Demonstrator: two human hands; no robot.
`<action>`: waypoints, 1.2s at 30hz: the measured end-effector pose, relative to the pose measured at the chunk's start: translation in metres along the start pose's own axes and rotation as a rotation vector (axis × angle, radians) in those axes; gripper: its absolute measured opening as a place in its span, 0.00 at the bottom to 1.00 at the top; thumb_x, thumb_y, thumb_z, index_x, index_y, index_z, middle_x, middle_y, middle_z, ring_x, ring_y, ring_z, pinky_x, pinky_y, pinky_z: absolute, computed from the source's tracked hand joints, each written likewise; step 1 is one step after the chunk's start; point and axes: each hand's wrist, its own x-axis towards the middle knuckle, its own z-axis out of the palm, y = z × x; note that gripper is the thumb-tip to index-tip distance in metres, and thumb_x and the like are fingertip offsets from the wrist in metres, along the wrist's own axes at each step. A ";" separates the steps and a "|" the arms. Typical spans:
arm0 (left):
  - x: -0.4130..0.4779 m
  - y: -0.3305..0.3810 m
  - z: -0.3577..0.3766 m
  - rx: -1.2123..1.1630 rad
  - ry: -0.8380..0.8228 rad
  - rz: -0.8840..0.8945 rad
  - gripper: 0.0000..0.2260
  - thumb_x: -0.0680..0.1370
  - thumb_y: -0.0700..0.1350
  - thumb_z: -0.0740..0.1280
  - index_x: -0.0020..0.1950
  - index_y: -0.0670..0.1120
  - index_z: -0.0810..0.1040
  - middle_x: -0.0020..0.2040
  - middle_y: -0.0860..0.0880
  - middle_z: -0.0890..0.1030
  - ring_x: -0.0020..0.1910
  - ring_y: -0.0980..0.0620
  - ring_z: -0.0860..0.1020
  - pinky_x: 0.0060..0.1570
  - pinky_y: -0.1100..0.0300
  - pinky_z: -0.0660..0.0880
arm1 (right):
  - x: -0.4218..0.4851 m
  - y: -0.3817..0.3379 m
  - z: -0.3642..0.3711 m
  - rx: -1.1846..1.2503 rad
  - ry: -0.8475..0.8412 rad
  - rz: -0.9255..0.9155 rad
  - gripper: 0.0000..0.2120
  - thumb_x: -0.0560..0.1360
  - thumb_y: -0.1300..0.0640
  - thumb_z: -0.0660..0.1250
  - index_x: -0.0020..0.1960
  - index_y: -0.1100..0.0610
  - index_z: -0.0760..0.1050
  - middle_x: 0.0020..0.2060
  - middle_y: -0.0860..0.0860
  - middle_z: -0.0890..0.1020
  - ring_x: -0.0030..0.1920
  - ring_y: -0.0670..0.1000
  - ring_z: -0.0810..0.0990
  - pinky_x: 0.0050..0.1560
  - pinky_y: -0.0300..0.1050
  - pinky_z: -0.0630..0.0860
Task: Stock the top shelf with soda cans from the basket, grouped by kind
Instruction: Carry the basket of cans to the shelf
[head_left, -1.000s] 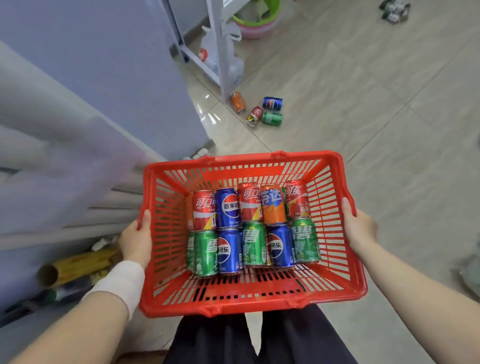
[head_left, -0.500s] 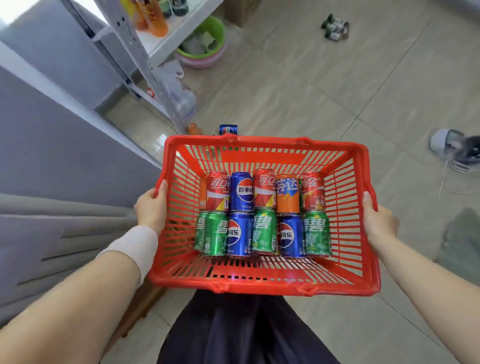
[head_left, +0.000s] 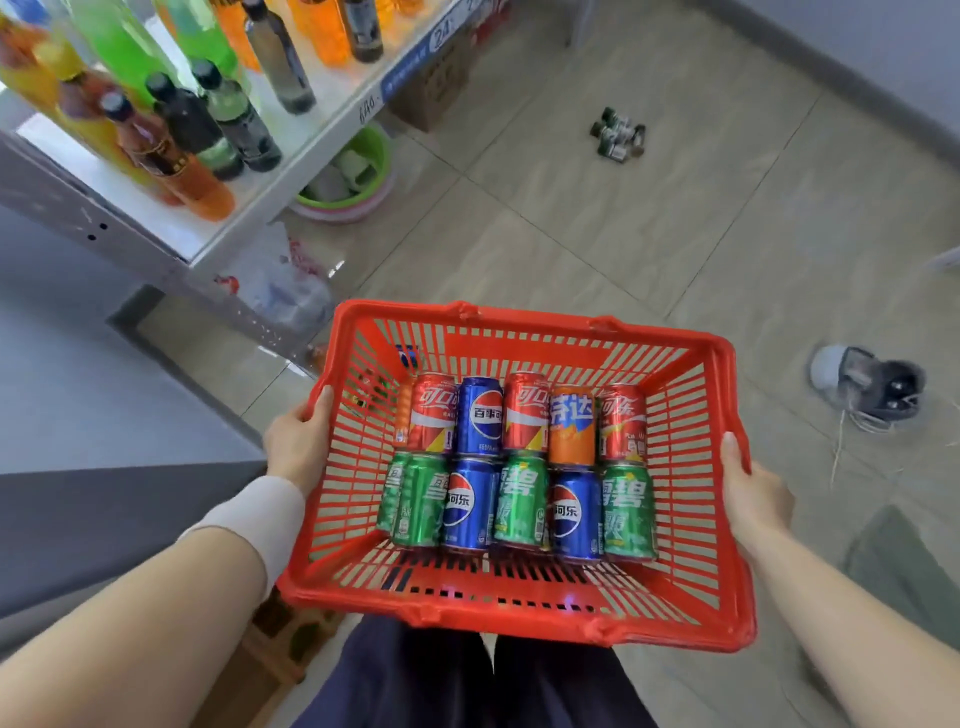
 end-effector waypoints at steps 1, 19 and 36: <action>0.007 0.012 0.006 0.002 0.017 0.004 0.21 0.79 0.57 0.58 0.58 0.41 0.77 0.36 0.49 0.78 0.32 0.55 0.76 0.43 0.58 0.72 | 0.014 -0.015 -0.002 0.004 -0.009 -0.010 0.30 0.79 0.40 0.51 0.54 0.65 0.78 0.50 0.66 0.80 0.53 0.66 0.77 0.55 0.53 0.72; 0.148 0.197 0.058 -0.240 0.246 -0.141 0.16 0.78 0.58 0.59 0.47 0.47 0.77 0.46 0.43 0.80 0.46 0.45 0.79 0.52 0.52 0.74 | 0.238 -0.329 0.022 -0.208 -0.104 -0.348 0.31 0.79 0.41 0.49 0.58 0.66 0.75 0.57 0.66 0.77 0.60 0.65 0.73 0.60 0.53 0.68; 0.254 0.247 0.138 -0.493 0.512 -0.431 0.20 0.80 0.52 0.58 0.60 0.38 0.76 0.52 0.44 0.78 0.48 0.51 0.73 0.40 0.65 0.67 | 0.389 -0.532 0.146 -0.304 -0.332 -0.580 0.26 0.78 0.40 0.52 0.50 0.60 0.78 0.44 0.56 0.79 0.48 0.56 0.77 0.54 0.51 0.72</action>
